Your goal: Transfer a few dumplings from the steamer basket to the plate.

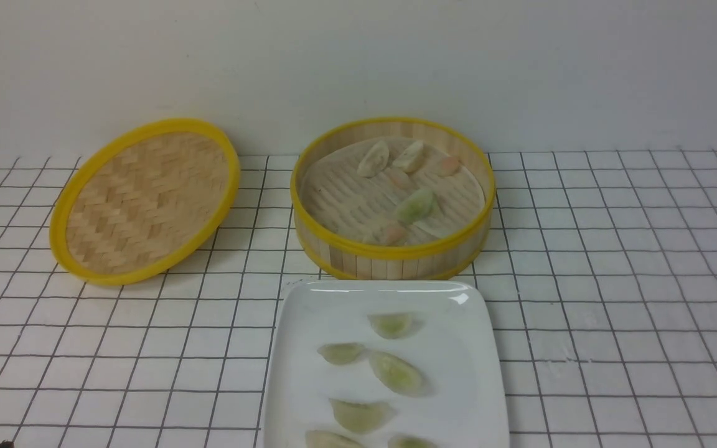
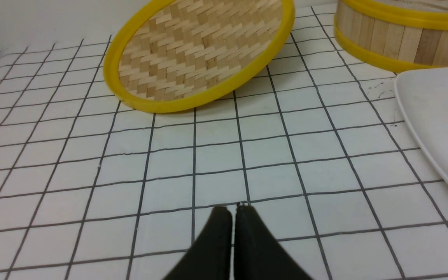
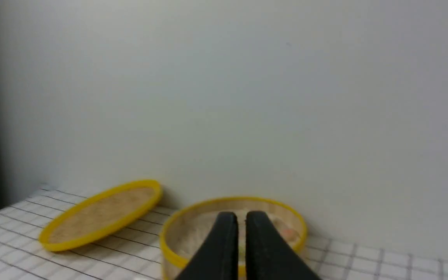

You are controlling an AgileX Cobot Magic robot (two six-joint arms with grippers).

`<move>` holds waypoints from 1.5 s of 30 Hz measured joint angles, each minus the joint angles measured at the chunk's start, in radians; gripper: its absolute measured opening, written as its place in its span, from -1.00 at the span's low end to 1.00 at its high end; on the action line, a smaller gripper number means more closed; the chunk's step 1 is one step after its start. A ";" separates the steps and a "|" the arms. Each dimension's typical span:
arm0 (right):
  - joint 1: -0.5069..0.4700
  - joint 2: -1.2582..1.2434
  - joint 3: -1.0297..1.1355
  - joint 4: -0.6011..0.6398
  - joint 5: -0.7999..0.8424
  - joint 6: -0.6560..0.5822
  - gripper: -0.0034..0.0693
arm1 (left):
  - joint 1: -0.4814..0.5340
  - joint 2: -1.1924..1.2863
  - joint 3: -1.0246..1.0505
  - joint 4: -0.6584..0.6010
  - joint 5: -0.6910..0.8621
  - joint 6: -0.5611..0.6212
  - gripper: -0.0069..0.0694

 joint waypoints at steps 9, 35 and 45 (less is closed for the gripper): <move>-0.326 0.001 0.277 0.003 -0.030 0.002 -0.84 | 0.000 0.000 0.000 0.000 0.000 0.000 -0.83; -0.341 0.002 0.368 0.002 -0.064 -0.009 -0.84 | 0.000 0.000 -0.001 0.000 0.001 0.000 -0.83; -0.341 0.002 0.368 0.003 -0.064 -0.010 -0.84 | 0.000 0.000 -0.001 0.000 0.001 0.000 -0.83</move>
